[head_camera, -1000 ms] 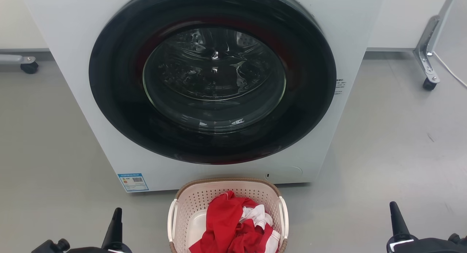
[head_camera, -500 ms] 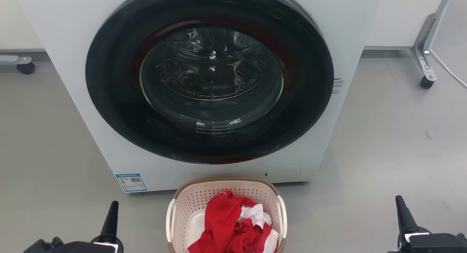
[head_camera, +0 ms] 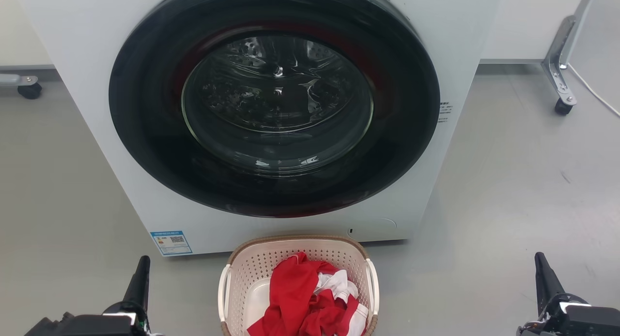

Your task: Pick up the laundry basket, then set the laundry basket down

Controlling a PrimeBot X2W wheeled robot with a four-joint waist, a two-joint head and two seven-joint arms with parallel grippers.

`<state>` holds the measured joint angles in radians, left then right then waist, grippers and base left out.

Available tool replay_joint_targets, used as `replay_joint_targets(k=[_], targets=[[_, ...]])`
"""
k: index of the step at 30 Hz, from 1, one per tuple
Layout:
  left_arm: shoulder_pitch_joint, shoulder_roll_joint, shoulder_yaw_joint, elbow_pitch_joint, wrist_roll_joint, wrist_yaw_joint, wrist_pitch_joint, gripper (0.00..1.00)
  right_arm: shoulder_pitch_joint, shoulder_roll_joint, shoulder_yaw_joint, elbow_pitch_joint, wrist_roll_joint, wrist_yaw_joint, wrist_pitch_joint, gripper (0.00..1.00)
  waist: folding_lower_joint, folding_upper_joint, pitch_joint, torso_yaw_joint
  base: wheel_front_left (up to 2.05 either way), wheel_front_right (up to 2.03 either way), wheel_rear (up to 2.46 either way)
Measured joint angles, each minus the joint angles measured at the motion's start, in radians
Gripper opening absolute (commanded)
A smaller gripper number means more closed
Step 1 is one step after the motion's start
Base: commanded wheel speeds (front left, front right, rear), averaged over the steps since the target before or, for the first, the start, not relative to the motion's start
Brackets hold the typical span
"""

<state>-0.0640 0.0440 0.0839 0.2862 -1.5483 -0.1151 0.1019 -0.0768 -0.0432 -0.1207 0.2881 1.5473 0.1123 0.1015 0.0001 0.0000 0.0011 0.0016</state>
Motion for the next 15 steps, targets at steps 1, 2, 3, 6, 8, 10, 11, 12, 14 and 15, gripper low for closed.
replay_joint_targets(k=[1, 2, 3, 6, 8, 10, 11, 12, 14, 15], targets=[[-0.001, 0.000, 0.002, 0.003, -0.014, 0.000, 0.003, 0.00, -0.001, 0.000, -0.003, 0.004, 0.017, 0.002, 0.003, 0.00, 0.0000, 0.0000, 0.000, -0.001, 0.00, 0.00, 0.00], [-0.004, 0.000, 0.004, 0.005, -0.026, -0.001, 0.006, 0.00, -0.002, 0.000, -0.007, 0.007, 0.033, 0.004, 0.005, 0.00, 0.0000, 0.0000, 0.000, -0.001, 0.00, 0.00, 0.00], [-0.010, -0.001, 0.006, 0.008, -0.037, -0.006, 0.010, 0.00, -0.002, 0.000, -0.009, 0.010, 0.046, 0.006, 0.009, 0.00, 0.0000, 0.0000, 0.001, -0.002, 0.00, 0.00, 0.00], [-0.017, -0.001, 0.006, 0.008, -0.053, -0.008, 0.012, 0.00, -0.009, 0.000, -0.011, 0.011, 0.050, 0.007, 0.012, 0.00, 0.0000, 0.0000, 0.001, -0.002, 0.00, 0.00, 0.00], [-0.017, -0.001, 0.007, 0.008, -0.053, -0.008, 0.012, 0.00, -0.016, 0.000, -0.011, 0.010, 0.050, 0.008, 0.012, 0.00, -0.0002, 0.0000, 0.001, -0.002, 0.00, 0.00, 0.00], [-0.017, -0.002, 0.007, 0.008, -0.053, -0.008, 0.012, 0.00, -0.015, 0.000, -0.011, 0.011, 0.050, 0.008, 0.012, 0.00, -0.0001, 0.0000, 0.001, -0.002, 0.00, 0.00, 0.00], [-0.017, -0.002, 0.007, 0.009, -0.053, -0.008, 0.012, 0.00, -0.015, 0.000, -0.011, 0.011, 0.050, 0.008, 0.012, 0.00, -0.0002, 0.0000, 0.001, -0.002, 0.00, 0.00, 0.00], [-0.017, -0.002, 0.007, 0.009, -0.053, -0.008, 0.012, 0.00, -0.015, 0.000, -0.011, 0.011, 0.050, 0.008, 0.012, 0.00, -0.0002, 0.0000, 0.001, -0.002, 0.00, 0.00, 0.00], [-0.017, -0.002, 0.007, 0.009, -0.053, -0.008, 0.012, 0.00, -0.015, 0.000, -0.011, 0.011, 0.050, 0.008, 0.012, 0.00, -0.0002, 0.0001, 0.001, -0.002, 0.00, 0.00, 0.00], [-0.017, -0.002, 0.007, 0.009, -0.053, -0.008, 0.012, 0.00, -0.015, 0.000, -0.011, 0.011, 0.050, 0.008, 0.012, 0.00, -0.0002, 0.0000, 0.001, -0.002, 0.00, 0.00, 0.00]])
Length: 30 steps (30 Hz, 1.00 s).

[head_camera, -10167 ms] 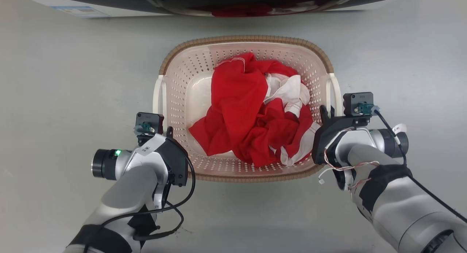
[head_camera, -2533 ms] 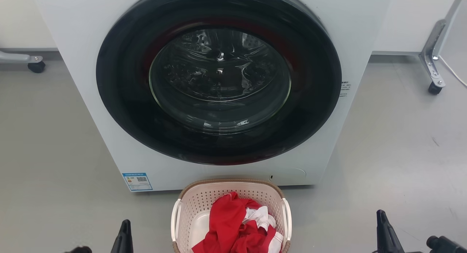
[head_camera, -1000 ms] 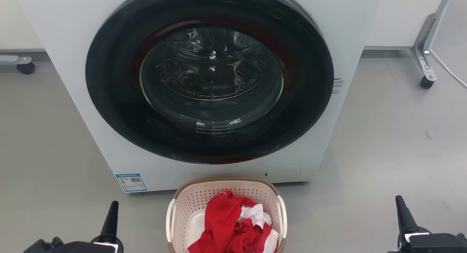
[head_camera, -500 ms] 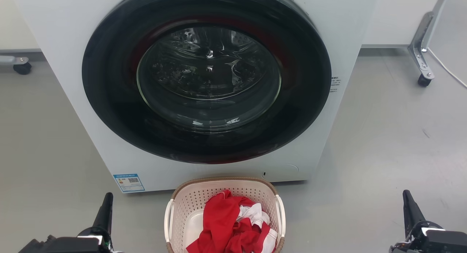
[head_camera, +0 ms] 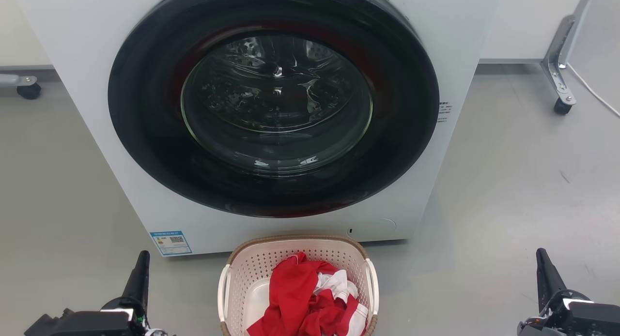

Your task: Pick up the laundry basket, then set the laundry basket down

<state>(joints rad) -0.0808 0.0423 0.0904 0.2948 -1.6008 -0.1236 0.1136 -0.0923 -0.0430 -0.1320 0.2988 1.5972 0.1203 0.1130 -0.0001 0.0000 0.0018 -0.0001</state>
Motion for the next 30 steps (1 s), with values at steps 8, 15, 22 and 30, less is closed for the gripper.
replay_joint_targets(k=[8, 15, 22, 30], targets=[[0.000, 0.000, 0.000, 0.000, 0.000, 0.000, 0.000, 0.00, 0.000, 0.000, 0.000, 0.000, 0.000, 0.000, 0.000, 0.00, 0.0000, 0.0000, 0.000, 0.000, 0.00, 0.00, 0.00], [0.000, 0.000, 0.000, 0.000, 0.000, 0.000, 0.000, 0.00, 0.000, 0.000, 0.000, 0.000, 0.000, 0.000, 0.000, 0.00, 0.0000, 0.0000, 0.000, 0.000, 0.00, 0.00, 0.00], [0.000, 0.000, 0.000, 0.000, 0.000, 0.000, 0.000, 0.00, 0.000, 0.000, 0.000, 0.000, 0.000, 0.000, 0.000, 0.00, 0.0001, 0.0000, 0.000, 0.000, 0.00, 0.00, 0.00], [0.000, 0.000, 0.000, 0.000, 0.000, 0.000, 0.000, 0.00, 0.000, 0.000, 0.000, 0.000, 0.000, 0.000, 0.000, 0.00, 0.0000, 0.0000, 0.000, 0.000, 0.00, 0.00, 0.00]])
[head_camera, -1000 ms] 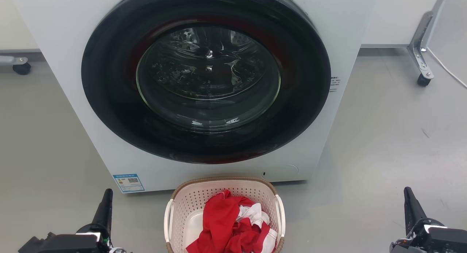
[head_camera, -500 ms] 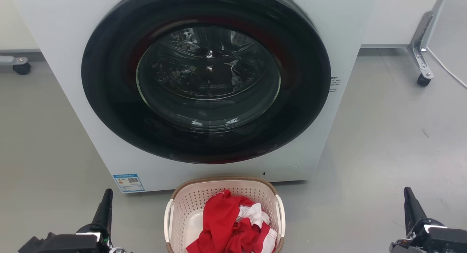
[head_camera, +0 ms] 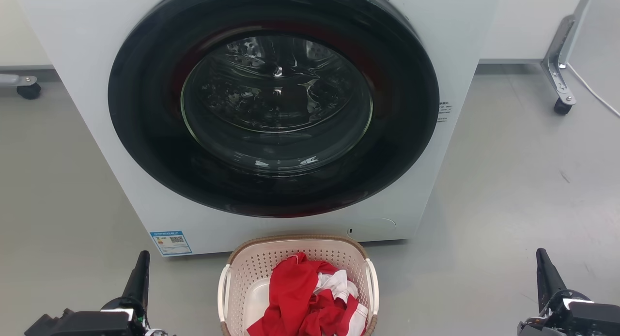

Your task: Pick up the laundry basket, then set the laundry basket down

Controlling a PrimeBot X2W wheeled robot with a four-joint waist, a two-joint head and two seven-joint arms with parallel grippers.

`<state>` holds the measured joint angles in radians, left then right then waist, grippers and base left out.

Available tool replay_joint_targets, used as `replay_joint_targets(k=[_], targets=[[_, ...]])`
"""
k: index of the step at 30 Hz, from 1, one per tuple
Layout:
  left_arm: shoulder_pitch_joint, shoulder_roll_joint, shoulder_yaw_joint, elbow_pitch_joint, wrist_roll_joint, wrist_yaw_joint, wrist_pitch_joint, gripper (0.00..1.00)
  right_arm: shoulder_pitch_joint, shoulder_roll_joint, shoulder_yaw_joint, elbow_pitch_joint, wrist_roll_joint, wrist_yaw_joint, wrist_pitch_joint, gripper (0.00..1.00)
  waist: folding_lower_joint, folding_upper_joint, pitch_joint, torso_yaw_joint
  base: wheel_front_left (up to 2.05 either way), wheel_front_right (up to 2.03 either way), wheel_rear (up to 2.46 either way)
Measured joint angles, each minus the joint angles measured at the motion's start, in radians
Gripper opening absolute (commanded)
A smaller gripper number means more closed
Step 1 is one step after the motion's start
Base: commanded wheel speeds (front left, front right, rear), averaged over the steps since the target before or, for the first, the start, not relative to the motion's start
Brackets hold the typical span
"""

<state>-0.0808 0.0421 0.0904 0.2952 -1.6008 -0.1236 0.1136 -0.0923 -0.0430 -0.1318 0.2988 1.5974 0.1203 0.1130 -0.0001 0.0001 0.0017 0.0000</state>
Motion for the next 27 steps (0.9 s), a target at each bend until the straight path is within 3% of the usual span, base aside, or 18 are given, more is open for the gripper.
replay_joint_targets(k=[27], targets=[[0.000, 0.000, 0.000, 0.000, 0.000, 0.000, 0.000, 0.00, 0.000, 0.000, 0.000, 0.000, 0.001, 0.000, 0.000, 0.00, 0.0000, 0.0000, 0.000, 0.000, 0.00, 0.00, 0.00]])
